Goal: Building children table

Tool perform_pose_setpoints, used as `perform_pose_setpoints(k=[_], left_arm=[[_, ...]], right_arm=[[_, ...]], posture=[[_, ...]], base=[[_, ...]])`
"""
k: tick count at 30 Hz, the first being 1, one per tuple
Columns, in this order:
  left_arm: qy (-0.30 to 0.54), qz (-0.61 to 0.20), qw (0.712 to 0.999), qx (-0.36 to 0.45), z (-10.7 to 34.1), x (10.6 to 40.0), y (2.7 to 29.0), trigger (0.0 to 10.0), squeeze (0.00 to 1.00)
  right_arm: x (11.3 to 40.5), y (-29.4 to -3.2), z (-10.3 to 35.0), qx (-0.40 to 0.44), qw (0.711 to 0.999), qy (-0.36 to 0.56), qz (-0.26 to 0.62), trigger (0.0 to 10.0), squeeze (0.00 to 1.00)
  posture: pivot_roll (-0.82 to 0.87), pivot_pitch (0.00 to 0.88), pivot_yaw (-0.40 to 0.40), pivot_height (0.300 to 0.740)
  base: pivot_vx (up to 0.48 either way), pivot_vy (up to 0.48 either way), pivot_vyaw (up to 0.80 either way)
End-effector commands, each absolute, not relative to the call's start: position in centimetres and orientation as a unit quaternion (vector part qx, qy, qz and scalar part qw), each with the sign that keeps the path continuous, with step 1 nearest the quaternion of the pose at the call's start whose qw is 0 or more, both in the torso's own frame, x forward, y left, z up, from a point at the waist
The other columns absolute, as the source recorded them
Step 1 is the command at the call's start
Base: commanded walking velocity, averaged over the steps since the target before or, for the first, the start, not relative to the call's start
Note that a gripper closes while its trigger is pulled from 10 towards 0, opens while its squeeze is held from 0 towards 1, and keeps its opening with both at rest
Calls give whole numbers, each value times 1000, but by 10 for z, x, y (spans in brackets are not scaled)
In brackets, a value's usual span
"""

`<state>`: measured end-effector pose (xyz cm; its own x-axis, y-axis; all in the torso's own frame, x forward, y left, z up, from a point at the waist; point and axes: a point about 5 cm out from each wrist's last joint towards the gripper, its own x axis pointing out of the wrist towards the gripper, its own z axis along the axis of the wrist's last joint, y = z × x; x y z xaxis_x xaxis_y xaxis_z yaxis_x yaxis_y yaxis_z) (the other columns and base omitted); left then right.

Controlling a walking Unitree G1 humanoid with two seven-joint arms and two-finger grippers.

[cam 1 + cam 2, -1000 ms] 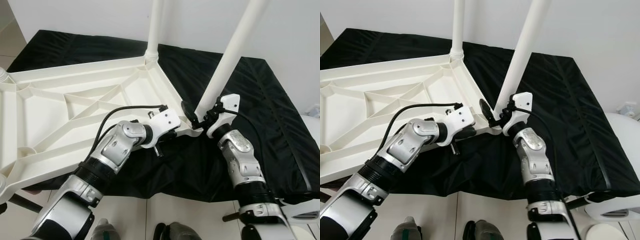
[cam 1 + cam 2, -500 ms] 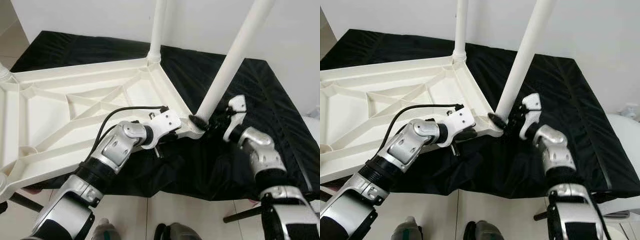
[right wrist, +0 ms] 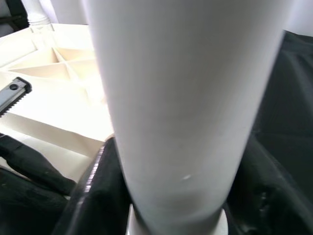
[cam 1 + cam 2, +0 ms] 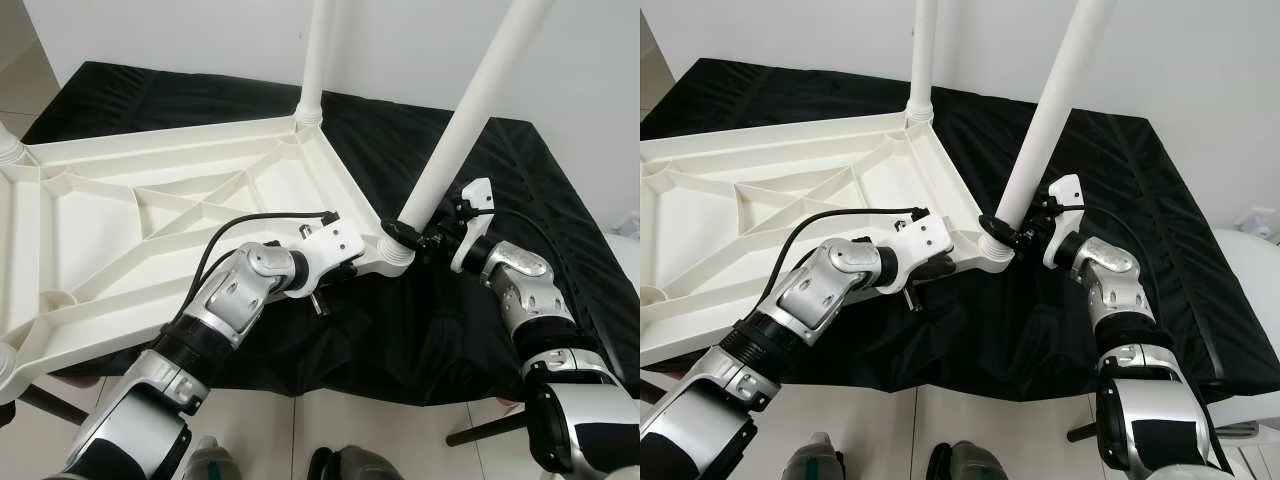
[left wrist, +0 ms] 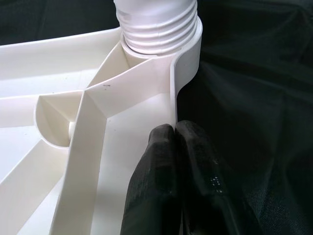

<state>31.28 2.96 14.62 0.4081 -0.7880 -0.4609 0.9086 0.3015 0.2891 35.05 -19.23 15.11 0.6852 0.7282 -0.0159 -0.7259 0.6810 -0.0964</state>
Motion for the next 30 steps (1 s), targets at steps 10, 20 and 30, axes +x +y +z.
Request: perform_pose_setpoints(k=[10, 20, 30], left_arm=[[106, -547, 790, 256, 151, 310, 25, 10000, 0], [107, -549, 788, 256, 150, 309, 25, 10000, 0], [108, -549, 788, 255, 150, 309, 26, 10000, 0]], right_arm=[[342, -197, 144, -22, 932, -29, 360, 0, 0], [339, -185, 150, 10, 948, -74, 308, 0, 0], [328, -149, 153, 54, 971, -106, 209, 0, 0]], posture=[[58, 18, -97, 740], [56, 23, -97, 740], [61, 30, -100, 740]], base=[[0, 0, 0], [0, 0, 0], [0, 0, 0]])
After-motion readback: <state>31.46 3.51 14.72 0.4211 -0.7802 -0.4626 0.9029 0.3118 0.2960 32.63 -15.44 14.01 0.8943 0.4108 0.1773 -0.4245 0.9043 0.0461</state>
